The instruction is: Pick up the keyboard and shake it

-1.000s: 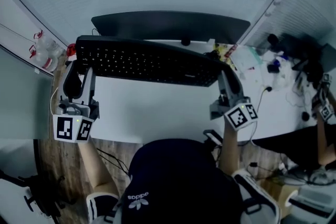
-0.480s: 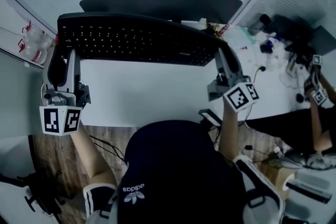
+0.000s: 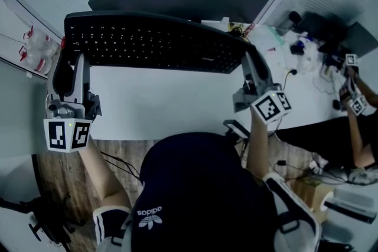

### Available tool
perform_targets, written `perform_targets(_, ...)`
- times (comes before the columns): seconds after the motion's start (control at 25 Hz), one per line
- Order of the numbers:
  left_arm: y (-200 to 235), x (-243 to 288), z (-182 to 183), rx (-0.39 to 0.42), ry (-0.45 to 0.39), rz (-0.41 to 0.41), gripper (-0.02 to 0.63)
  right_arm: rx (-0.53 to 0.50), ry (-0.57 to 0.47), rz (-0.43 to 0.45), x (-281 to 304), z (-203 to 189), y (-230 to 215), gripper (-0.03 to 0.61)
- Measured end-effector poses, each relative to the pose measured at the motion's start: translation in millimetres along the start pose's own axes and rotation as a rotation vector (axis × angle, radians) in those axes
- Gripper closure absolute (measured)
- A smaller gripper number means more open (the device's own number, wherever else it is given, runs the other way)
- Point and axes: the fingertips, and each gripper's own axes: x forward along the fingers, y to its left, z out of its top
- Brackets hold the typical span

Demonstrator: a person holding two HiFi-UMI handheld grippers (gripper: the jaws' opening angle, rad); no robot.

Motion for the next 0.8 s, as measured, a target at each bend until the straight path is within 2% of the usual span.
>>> perform_targets(0.8, -2, 1, 7, 0.000, -0.049, -0.011, 0.413, -0.004, -0.027, 0.012, 6, 8, 1, 0.419)
